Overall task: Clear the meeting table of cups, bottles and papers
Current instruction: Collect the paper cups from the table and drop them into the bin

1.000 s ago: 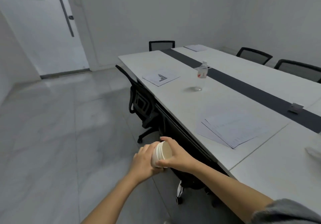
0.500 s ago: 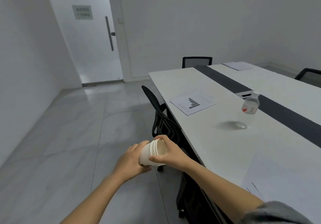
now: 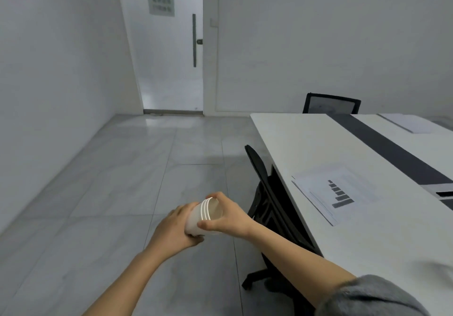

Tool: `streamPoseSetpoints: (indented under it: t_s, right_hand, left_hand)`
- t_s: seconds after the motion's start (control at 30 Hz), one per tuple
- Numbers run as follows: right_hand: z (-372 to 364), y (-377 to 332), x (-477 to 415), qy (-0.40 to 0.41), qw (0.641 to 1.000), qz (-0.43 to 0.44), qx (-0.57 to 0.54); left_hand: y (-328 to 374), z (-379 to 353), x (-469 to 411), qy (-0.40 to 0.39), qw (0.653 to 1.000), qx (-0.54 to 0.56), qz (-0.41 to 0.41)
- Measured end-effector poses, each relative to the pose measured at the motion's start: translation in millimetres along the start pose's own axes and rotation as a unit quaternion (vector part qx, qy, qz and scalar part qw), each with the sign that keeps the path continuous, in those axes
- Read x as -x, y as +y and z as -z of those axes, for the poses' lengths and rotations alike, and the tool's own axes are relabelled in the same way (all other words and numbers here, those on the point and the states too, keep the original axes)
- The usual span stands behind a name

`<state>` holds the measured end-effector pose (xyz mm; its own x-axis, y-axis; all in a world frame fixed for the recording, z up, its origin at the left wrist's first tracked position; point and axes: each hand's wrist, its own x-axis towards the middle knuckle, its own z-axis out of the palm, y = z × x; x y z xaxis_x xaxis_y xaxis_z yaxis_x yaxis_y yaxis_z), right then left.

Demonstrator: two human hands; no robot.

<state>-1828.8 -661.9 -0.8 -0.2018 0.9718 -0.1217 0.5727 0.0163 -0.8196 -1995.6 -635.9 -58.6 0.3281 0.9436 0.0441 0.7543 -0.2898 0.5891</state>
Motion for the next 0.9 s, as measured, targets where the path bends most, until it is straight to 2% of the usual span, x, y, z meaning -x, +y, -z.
streamPoseSetpoints:
  t_s: [0.13, 0.23, 0.53, 0.73, 0.9]
  right_hand:
    - [17, -22, -97, 0.002, 1.0, 0.002, 0.008]
    - [35, -23, -158, 0.018, 1.0, -0.012, -0.001]
    - [138, 37, -305, 0.064, 0.997, -0.033, -0.027]
    - [222, 54, -432, 0.022, 0.998, -0.021, -0.052]
    - [253, 65, -528, -0.023, 0.999, -0.028, -0.036]
  left_hand:
    - [-36, 37, -89, 0.015, 1.0, 0.018, -0.006]
    - [-50, 53, -154, 0.0, 1.0, 0.019, -0.02]
    - [-41, 39, -358, -0.067, 0.994, 0.012, -0.09]
    - [-34, 53, -502, -0.06, 0.994, 0.009, -0.09]
    - [-58, 58, -591, -0.051, 0.996, -0.014, -0.067]
